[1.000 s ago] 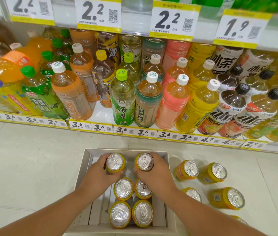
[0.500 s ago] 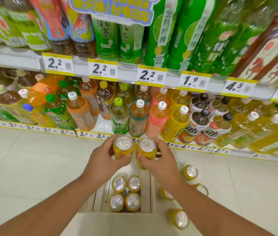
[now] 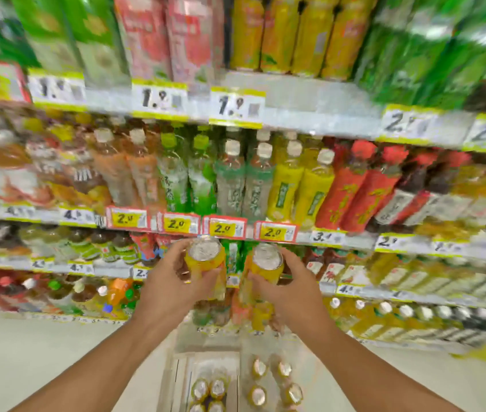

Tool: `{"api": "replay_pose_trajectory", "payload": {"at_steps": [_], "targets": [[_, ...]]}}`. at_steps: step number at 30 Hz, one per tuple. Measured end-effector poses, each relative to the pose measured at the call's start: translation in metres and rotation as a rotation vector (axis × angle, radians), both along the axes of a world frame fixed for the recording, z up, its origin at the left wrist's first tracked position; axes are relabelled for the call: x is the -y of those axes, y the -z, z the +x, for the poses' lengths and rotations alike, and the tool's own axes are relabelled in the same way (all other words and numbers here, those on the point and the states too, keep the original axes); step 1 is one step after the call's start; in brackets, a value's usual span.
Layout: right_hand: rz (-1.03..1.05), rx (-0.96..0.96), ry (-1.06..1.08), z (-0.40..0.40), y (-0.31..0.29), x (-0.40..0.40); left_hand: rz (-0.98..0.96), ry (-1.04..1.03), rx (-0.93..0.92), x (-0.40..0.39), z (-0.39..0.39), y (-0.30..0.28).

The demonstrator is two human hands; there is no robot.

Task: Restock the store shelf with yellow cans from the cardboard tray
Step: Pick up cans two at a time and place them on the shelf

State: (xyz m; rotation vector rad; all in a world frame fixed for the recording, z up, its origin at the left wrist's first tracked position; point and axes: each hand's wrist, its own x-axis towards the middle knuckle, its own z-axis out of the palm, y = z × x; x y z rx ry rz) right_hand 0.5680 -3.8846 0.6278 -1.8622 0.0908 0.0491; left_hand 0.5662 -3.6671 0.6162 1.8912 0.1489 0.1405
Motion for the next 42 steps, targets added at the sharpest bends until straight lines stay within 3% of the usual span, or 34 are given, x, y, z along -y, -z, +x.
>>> {"api": "replay_pose_trajectory", "payload": {"at_steps": [9,18,27,42], "targets": [[-0.015,0.087,-0.036,0.017,-0.220,0.031,0.027,-0.019,0.052,0.024,0.013,-0.221],[-0.004,0.158,-0.051,0.041,-0.333,0.055,0.103,-0.091,0.092,0.056,0.024,-0.345],[-0.021,0.125,-0.036,0.071,-0.365,0.048,0.059,-0.025,0.056,0.045,0.069,-0.364],[0.068,0.127,0.025,0.153,-0.368,0.032,0.036,-0.002,0.055,0.029,0.123,-0.366]]}}
